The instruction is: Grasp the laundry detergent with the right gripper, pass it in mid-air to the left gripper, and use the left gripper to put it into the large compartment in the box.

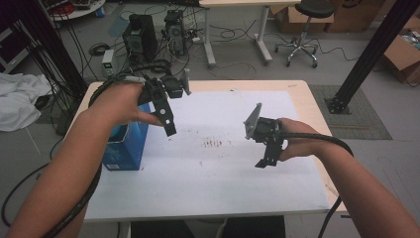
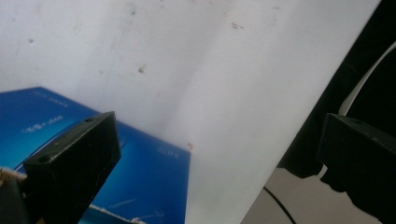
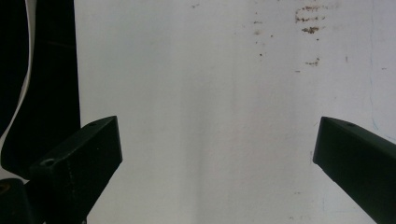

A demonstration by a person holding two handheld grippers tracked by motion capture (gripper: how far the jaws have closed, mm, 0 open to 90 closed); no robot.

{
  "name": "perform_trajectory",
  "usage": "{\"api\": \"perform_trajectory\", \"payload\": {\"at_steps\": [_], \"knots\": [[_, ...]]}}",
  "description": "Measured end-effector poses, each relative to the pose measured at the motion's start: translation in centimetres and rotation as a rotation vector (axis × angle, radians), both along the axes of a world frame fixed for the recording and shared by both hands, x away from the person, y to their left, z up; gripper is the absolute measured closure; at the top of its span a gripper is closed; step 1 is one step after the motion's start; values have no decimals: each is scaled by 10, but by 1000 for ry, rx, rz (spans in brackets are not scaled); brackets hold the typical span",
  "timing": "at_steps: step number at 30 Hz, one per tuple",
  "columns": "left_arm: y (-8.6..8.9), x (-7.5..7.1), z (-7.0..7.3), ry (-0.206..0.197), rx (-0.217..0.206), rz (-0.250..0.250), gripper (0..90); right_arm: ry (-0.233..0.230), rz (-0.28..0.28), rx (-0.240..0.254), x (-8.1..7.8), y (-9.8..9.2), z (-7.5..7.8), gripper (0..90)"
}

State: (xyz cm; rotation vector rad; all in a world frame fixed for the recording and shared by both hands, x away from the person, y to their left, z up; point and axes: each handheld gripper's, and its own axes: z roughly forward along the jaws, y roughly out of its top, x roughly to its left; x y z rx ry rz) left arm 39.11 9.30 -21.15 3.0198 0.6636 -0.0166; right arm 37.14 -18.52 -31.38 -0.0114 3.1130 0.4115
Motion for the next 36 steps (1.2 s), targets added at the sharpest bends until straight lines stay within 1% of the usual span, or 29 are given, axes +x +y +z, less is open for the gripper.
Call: {"api": "perform_trajectory", "payload": {"at_steps": [1, 3, 6, 10, 14, 17, 19, 25, 36], "knots": [[-2, -2, -1, 1, -1, -25, 1, -1, -1, 0, -1, 0, 0, 9], [-5, -4, -3, 12, 0, -58, 1, 0, 1, -3, -1, 0, 0, 9], [-10, -7, -5, 15, 9, -108, 1, -1, 0, -10, -2, -1, 1, 9], [-16, -9, -7, 28, 6, -180, 1, -3, -8, -8, -3, -3, 3, 9], [-19, -10, -9, 28, 14, -217, 1, -2, -14, -11, -2, -7, 3, 9], [-19, -10, -11, 28, 8, -232, 1, -1, -13, -14, -1, -7, 3, 9], [-19, -9, -13, 30, 8, -233, 1, 1, -15, -12, 0, -7, 3, 9], [-18, -10, -17, 31, 15, -244, 1, 2, -15, -17, -1, -7, 3, 10], [-16, -10, -15, 25, 6, -238, 1, 0, -17, -14, -1, -8, 4, 10]]}}
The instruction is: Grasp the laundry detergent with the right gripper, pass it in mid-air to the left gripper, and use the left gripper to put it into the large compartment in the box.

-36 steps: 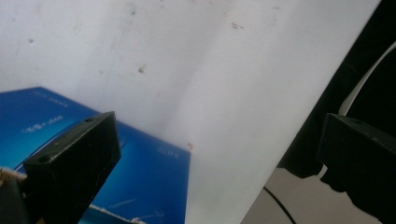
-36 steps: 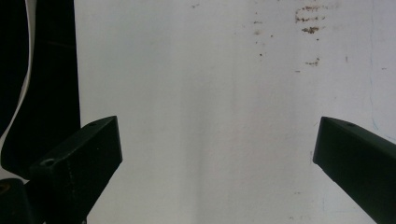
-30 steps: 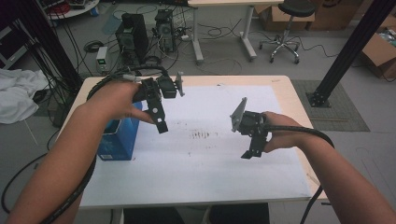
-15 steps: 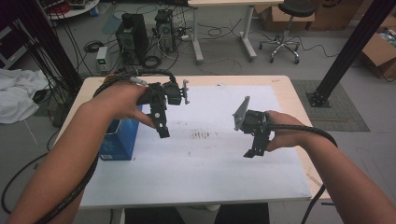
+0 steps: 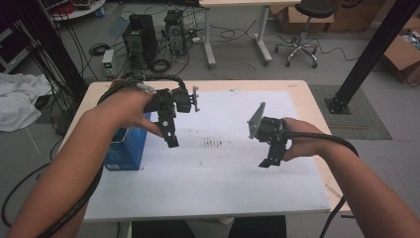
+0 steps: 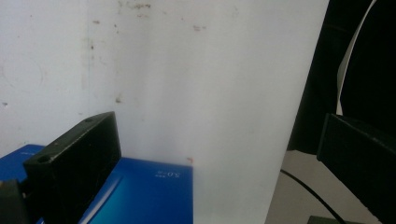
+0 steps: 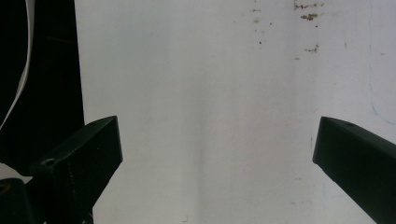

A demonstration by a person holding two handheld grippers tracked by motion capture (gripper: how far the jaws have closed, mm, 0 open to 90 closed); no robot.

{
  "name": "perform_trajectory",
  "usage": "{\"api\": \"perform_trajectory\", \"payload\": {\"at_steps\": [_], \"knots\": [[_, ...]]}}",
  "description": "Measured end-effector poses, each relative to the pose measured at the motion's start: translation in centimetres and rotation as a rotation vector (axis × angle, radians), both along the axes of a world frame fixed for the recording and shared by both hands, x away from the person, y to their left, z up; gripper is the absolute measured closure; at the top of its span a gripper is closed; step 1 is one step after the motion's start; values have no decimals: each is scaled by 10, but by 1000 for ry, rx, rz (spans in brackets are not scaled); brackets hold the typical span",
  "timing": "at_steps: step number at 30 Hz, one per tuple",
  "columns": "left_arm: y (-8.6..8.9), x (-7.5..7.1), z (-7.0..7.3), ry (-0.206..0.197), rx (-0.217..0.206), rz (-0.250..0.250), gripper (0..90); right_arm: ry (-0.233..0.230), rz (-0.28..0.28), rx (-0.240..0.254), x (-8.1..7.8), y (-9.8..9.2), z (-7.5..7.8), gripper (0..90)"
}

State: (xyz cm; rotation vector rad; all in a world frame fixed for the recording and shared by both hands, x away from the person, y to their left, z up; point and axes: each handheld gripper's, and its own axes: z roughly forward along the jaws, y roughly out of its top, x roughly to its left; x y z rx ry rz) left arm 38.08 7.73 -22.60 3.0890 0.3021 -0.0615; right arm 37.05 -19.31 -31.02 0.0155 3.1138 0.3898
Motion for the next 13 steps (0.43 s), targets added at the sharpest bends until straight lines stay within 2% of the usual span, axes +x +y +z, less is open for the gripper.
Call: {"api": "perform_trajectory", "payload": {"at_steps": [13], "knots": [[-3, -1, 2, -5, -3, -6, 1, -4, 1, 0, -2, 1, 0, 9]]}}
